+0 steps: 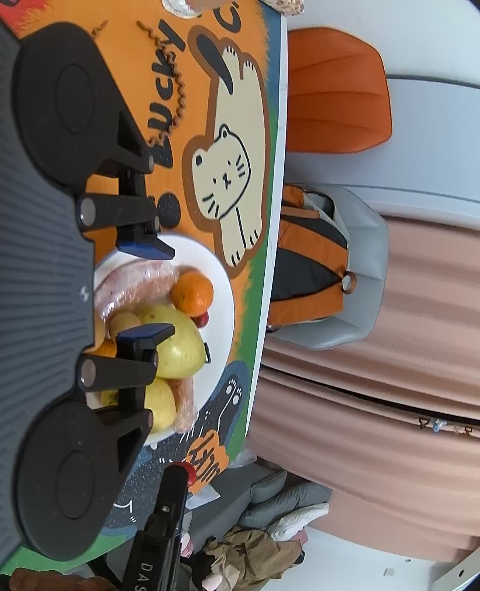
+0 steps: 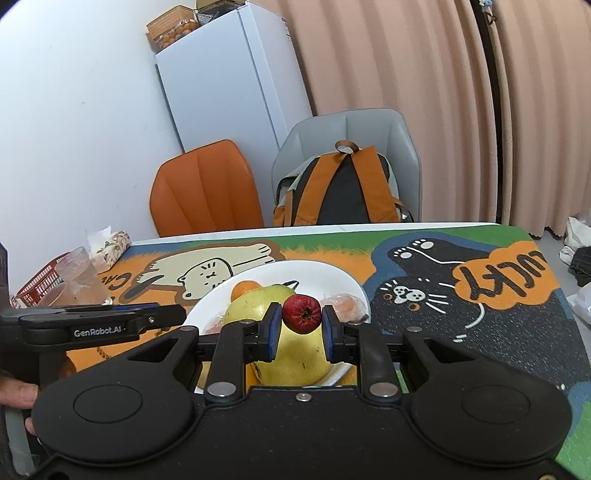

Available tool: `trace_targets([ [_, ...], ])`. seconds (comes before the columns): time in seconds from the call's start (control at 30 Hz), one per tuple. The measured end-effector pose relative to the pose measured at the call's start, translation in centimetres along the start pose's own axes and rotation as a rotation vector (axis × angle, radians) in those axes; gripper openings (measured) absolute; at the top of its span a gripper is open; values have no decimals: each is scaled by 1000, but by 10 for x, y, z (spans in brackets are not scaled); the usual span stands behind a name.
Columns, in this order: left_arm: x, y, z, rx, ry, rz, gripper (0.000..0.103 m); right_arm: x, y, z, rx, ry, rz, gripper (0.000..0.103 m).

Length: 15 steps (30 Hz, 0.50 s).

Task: Organize fruits
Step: 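Carry the brown fruit over the plate with the left gripper while the right gripper carries the red fruit, then open the left gripper over the plate while the right gripper releases the red fruit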

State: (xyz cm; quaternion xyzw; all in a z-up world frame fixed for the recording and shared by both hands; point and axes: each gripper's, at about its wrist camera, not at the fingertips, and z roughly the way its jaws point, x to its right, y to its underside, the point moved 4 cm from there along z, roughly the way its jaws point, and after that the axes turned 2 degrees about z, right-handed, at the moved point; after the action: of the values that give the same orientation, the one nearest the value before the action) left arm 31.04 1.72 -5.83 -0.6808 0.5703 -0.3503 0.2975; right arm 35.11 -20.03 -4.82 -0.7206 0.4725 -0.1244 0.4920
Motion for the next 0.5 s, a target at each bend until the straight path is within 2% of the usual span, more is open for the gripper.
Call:
trace_targets([
  [0.17, -8, 1, -2, 1, -10, -7, 48, -2, -6, 12, -4, -7, -9, 21],
  [0.5, -25, 3, -4, 7, -36, -30, 55, -8, -17, 35, -12, -17, -25, 21],
])
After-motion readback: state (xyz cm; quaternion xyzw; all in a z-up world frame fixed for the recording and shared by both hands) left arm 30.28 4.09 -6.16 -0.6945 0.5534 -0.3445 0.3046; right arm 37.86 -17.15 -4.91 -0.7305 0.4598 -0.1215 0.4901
